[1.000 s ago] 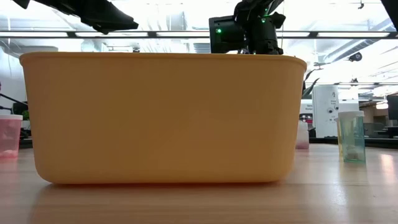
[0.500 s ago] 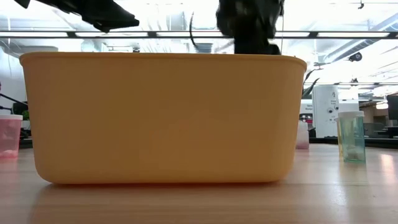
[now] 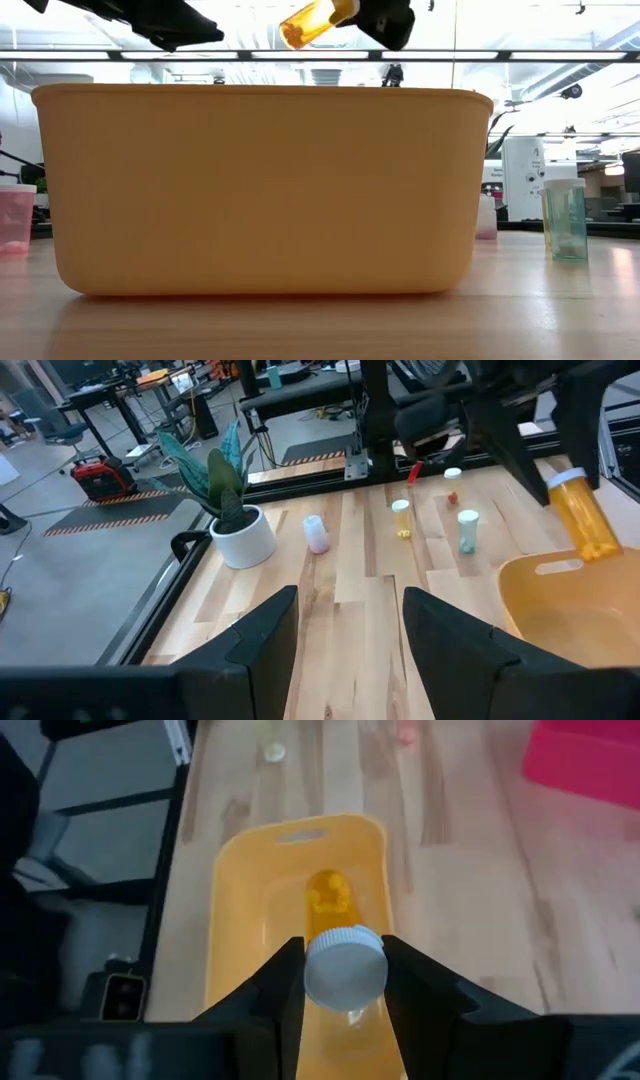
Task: Pick and place medicine bottles into bin by pill shape (circle, oval)
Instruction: Put the orange tablet bottle into the yellow bin
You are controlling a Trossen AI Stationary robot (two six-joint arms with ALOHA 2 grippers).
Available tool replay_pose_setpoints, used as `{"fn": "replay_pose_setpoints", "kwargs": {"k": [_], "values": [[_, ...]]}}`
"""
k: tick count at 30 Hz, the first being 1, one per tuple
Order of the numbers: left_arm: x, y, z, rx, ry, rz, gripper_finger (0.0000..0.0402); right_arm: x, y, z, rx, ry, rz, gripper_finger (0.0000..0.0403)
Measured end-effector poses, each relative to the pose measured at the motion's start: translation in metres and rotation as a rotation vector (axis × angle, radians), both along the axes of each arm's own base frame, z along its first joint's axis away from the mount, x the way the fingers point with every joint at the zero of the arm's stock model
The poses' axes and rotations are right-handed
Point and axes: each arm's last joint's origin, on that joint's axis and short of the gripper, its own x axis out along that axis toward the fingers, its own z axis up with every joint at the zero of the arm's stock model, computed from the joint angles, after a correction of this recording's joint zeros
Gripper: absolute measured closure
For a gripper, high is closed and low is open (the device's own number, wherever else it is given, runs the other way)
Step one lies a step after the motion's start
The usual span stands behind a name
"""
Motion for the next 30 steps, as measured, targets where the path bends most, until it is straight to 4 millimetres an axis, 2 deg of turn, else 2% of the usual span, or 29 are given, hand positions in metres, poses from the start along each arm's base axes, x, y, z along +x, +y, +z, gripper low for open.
{"fn": "replay_pose_setpoints", "kwargs": {"k": [10, 14, 30], "values": [[0.002, 0.0, 0.0, 0.0, -0.004, 0.0, 0.0235, 0.004, 0.003, -0.002, 0.188, 0.076, -0.062, 0.0295], [0.003, 0.0, 0.001, -0.001, -0.017, 0.0, 0.0235, 0.01, 0.005, 0.003, 0.24, 0.126, -0.104, 0.0296], [0.002, 0.0, 0.001, -0.001, -0.013, -0.001, 0.0235, 0.043, 0.031, 0.012, 0.194, 0.401, -0.176, 0.0297]]}}
